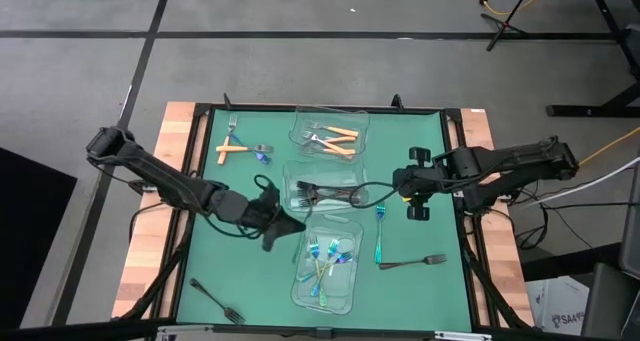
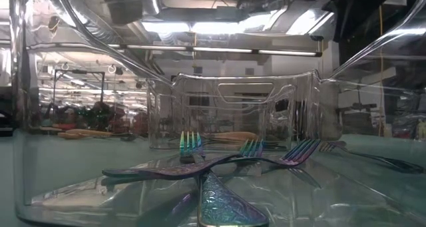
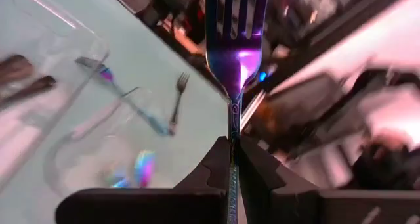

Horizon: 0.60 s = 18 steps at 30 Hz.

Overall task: Sort silverware by color (type)
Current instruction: Put the blue fork into the bottom transparent bin

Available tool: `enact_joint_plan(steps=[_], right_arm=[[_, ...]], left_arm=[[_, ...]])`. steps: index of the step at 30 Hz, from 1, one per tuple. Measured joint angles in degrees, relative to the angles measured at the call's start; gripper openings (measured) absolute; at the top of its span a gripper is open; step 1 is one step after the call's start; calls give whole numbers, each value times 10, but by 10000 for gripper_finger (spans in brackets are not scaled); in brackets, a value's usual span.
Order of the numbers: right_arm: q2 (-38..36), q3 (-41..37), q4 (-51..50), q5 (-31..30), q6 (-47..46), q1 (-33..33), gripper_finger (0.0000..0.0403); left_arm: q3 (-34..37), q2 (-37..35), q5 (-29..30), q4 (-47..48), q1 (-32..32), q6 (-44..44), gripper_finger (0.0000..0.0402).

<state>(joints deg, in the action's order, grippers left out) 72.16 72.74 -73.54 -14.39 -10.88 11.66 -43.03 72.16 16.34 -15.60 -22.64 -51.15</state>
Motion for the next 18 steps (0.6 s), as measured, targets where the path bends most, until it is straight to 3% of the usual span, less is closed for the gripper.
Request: enact_joint_plan(steps=[10,18], right_arm=[[0,-3,3,0,-7,0,115],[0,-3,3,-1,-12,0,115]], left_arm=[[-8,144,13,-119,-17,-268,10],[-78,247,-4,-119,-39,-314,11]])
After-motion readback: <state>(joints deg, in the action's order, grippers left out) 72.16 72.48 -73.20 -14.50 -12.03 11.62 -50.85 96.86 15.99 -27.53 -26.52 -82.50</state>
